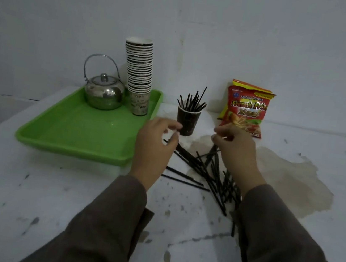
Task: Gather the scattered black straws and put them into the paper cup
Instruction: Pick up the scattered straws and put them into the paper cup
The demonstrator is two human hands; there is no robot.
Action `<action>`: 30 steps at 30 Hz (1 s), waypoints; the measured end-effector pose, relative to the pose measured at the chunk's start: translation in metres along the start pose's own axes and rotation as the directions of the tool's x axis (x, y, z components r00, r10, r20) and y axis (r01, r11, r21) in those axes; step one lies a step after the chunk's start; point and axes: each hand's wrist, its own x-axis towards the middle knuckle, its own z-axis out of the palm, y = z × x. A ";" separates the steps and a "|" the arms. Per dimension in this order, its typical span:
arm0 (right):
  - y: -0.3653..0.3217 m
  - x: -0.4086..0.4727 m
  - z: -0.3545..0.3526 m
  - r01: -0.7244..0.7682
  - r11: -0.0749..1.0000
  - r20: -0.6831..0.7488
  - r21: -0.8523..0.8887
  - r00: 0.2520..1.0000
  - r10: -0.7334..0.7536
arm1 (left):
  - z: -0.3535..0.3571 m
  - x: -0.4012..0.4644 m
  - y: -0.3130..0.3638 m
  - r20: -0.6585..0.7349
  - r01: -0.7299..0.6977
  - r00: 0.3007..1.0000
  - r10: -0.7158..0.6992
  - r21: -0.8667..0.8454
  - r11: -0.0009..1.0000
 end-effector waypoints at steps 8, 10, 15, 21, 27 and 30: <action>0.016 -0.044 0.006 0.018 0.968 0.115 -0.250 0.993 0.011 | 0.015 -0.040 -0.015 0.413 -0.145 0.910 0.025 0.261 0.954; 0.017 -0.047 0.007 0.037 0.947 0.150 -0.319 0.989 0.012 | 0.017 -0.042 -0.021 0.459 -0.170 0.889 0.003 0.324 0.930; 0.020 -0.050 0.009 0.081 0.863 0.232 -0.499 0.972 0.043 | 0.021 -0.044 -0.034 0.538 -0.166 0.840 -0.075 0.385 0.908; 0.026 -0.052 0.016 0.177 0.743 0.268 -0.645 0.963 0.003 | 0.024 -0.043 -0.031 0.545 -0.166 0.836 -0.069 0.371 0.914; 0.029 -0.049 0.020 0.188 0.695 0.252 -0.694 0.968 -0.010 | 0.023 -0.041 -0.023 0.561 -0.182 0.827 -0.038 0.331 0.926; 0.030 -0.048 0.023 0.175 0.692 0.244 -0.700 0.970 0.001 | 0.024 -0.041 -0.019 0.559 -0.189 0.829 -0.031 0.332 0.924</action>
